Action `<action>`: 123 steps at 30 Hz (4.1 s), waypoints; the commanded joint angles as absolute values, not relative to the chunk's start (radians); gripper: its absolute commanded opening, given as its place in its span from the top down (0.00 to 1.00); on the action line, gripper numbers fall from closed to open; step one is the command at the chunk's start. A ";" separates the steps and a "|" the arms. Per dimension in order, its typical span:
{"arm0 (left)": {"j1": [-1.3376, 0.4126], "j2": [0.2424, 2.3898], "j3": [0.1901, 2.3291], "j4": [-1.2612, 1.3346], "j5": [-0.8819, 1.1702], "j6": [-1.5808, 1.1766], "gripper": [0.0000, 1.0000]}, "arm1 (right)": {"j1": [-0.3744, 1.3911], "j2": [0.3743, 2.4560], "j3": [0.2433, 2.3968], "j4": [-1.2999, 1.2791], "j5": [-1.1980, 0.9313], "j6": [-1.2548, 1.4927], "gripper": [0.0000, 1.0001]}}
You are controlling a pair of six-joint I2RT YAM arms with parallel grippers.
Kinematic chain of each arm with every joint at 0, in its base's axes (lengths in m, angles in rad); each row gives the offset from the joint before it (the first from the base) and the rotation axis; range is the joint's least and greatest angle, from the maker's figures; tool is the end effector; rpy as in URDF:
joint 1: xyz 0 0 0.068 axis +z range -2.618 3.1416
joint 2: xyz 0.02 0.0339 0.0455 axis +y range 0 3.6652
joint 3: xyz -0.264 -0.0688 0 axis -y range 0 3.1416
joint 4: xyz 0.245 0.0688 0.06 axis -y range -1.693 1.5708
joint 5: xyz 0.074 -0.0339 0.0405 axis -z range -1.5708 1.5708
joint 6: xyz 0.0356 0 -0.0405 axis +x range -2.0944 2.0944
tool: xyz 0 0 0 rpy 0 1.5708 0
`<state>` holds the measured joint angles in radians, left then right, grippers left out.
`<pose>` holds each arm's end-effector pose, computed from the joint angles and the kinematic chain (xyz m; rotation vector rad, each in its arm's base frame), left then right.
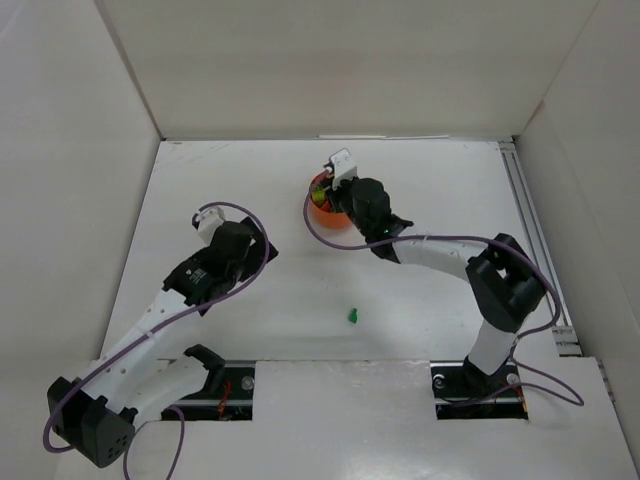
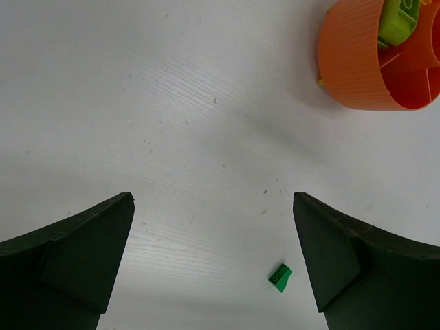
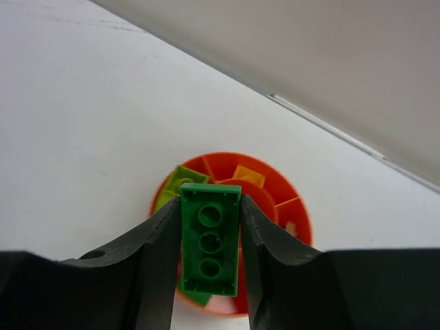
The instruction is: Sort the legos into containers by color
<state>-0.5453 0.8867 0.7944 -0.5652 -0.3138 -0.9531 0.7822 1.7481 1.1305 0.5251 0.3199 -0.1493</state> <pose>0.1665 -0.0881 0.2893 -0.6206 2.1465 -0.4873 0.2976 0.2799 0.2704 -0.5227 1.5787 0.2145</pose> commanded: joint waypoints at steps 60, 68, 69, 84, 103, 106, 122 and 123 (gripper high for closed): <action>-0.486 0.962 0.888 -0.520 -0.390 -0.979 0.00 | 0.569 1.819 1.304 0.206 -0.265 -0.775 0.41; -0.486 0.962 0.888 -0.502 -0.390 -0.979 0.00 | 0.569 1.799 1.313 0.146 -0.255 -0.818 0.41; -0.486 0.962 0.888 -0.491 -0.390 -0.970 0.00 | 0.569 1.799 1.313 0.137 -0.255 -0.830 0.41; -0.486 0.980 0.888 -0.472 -0.380 -0.951 0.00 | 0.587 1.841 1.361 0.057 -0.284 -0.842 0.71; -0.486 0.980 0.888 -0.463 -0.380 -0.951 0.00 | 0.627 1.827 1.336 0.066 -0.200 -0.833 0.91; -0.486 0.980 0.879 -0.463 -0.380 -0.951 0.00 | 0.627 1.838 1.345 0.066 -0.176 -0.833 0.89; -0.486 1.026 0.897 -0.377 -0.273 -0.821 0.00 | 0.627 1.494 1.195 -0.030 -0.110 -0.290 0.00; -0.486 1.026 0.911 -0.368 -0.264 -0.810 0.00 | 0.640 1.473 1.159 -0.055 -0.110 -0.264 0.00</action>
